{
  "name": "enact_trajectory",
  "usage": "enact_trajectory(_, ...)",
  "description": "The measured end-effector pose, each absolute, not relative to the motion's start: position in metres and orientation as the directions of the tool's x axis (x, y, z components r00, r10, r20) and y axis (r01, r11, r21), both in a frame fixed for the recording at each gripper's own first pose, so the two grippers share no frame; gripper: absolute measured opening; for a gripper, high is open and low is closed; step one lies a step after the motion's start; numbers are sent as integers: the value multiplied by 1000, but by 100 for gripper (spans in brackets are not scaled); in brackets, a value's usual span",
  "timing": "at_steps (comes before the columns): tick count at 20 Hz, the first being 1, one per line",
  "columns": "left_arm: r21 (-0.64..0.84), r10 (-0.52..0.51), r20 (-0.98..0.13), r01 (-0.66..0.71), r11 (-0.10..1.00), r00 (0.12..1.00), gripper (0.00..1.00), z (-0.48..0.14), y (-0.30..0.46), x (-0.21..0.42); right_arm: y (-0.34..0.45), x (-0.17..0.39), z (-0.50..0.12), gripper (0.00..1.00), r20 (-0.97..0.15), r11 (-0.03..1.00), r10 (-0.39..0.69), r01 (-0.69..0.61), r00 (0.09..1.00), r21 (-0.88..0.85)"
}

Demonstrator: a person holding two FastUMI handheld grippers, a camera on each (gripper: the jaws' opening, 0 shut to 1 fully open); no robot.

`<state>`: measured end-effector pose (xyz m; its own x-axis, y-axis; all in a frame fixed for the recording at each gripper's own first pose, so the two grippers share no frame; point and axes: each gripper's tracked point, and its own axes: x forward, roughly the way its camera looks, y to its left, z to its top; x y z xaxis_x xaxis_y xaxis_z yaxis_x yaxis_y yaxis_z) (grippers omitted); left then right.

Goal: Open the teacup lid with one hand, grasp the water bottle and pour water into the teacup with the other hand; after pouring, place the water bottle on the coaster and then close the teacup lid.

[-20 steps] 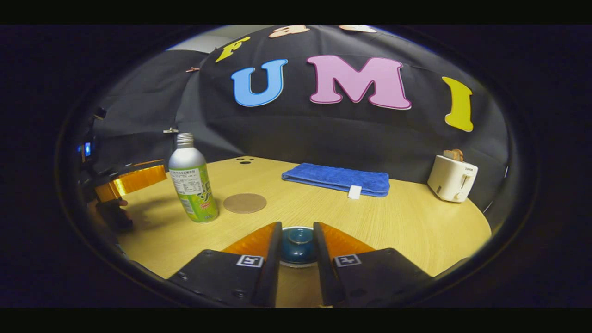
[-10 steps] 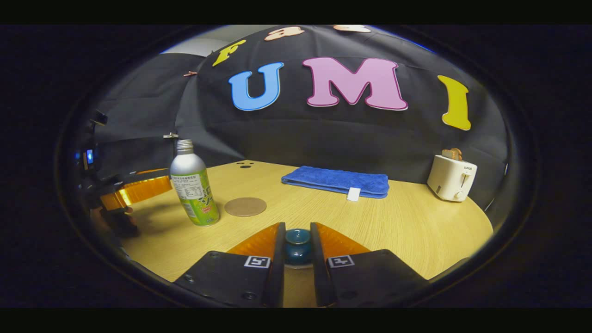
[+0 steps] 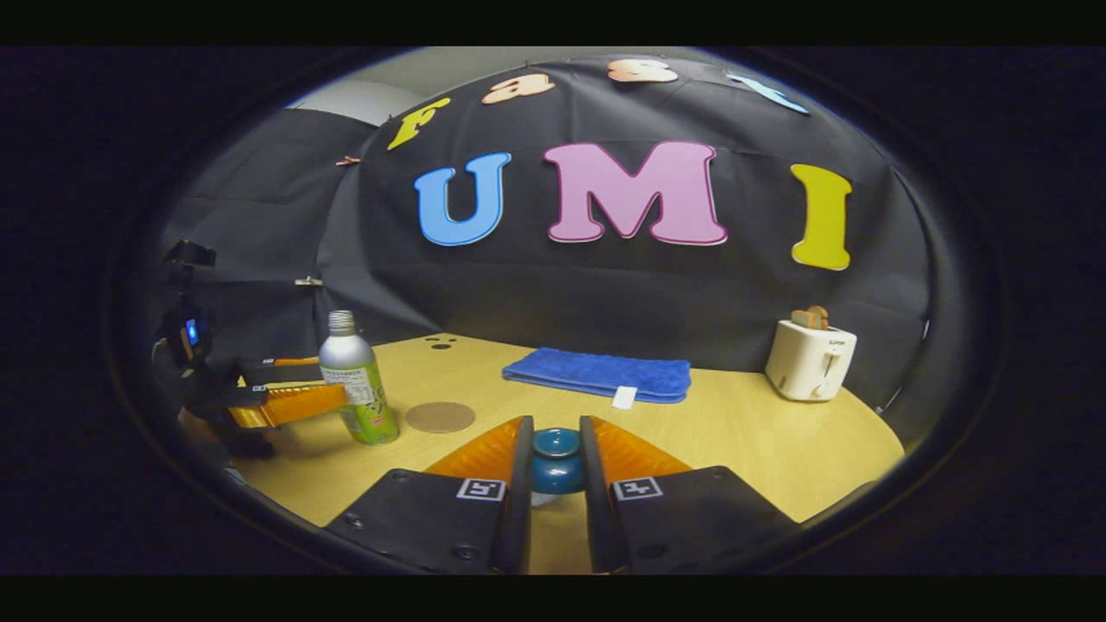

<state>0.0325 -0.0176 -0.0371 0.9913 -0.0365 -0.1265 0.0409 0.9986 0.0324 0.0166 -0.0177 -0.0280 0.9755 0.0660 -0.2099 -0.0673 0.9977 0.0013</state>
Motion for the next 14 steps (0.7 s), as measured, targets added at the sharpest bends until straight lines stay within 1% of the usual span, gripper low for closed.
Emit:
enact_trajectory(1, 38, -36, -138, 41, 998, 990, 98, -42, -19, 36, -24, 14, -26, 36, -205, 999, 53, -54, 977, 1)
enact_trajectory(5, 72, -8, -155, 19, 997, 988, 98, -46, -17, 47, -48, 5, -27, 35, -200, 1000, 13, -10, 980, 15)
enact_trajectory(6, 84, 2, -155, 11, 996, 988, 98, -46, -16, 49, -51, 4, -28, 25, -201, 1000, 11, -7, 979, 22)
enact_trajectory(8, 97, 4, -155, 11, 995, 988, 84, -46, -18, 50, -52, 0, -32, 25, -207, 1000, 14, -9, 978, 25)
enact_trajectory(9, 118, -2, -157, 20, 993, 988, 84, -45, -21, 51, -54, -1, -32, 25, -205, 1000, 15, -10, 979, 22)
enact_trajectory(10, 151, 4, -159, 20, 988, 987, 82, -43, -21, 53, -55, -2, -33, 36, -205, 1000, 15, -10, 979, 24)
enact_trajectory(11, 194, 18, -153, 12, 981, 988, 82, -39, -18, 54, -56, -3, -33, 30, -201, 1000, 15, -9, 979, 30)
enact_trajectory(12, 247, 29, -141, 7, 969, 990, 82, -33, -16, 57, -58, -3, -32, 30, -196, 999, 13, -6, 981, 36)
enact_trajectory(13, 308, 38, -124, 2, 951, 992, 80, -26, -15, 59, -60, -4, -31, 35, -190, 999, 5, 1, 982, 36)
enact_trajectory(14, 375, 46, -104, -3, 927, 994, 80, -17, -14, 62, -64, -6, -29, 30, -185, 999, -7, 12, 983, 29)
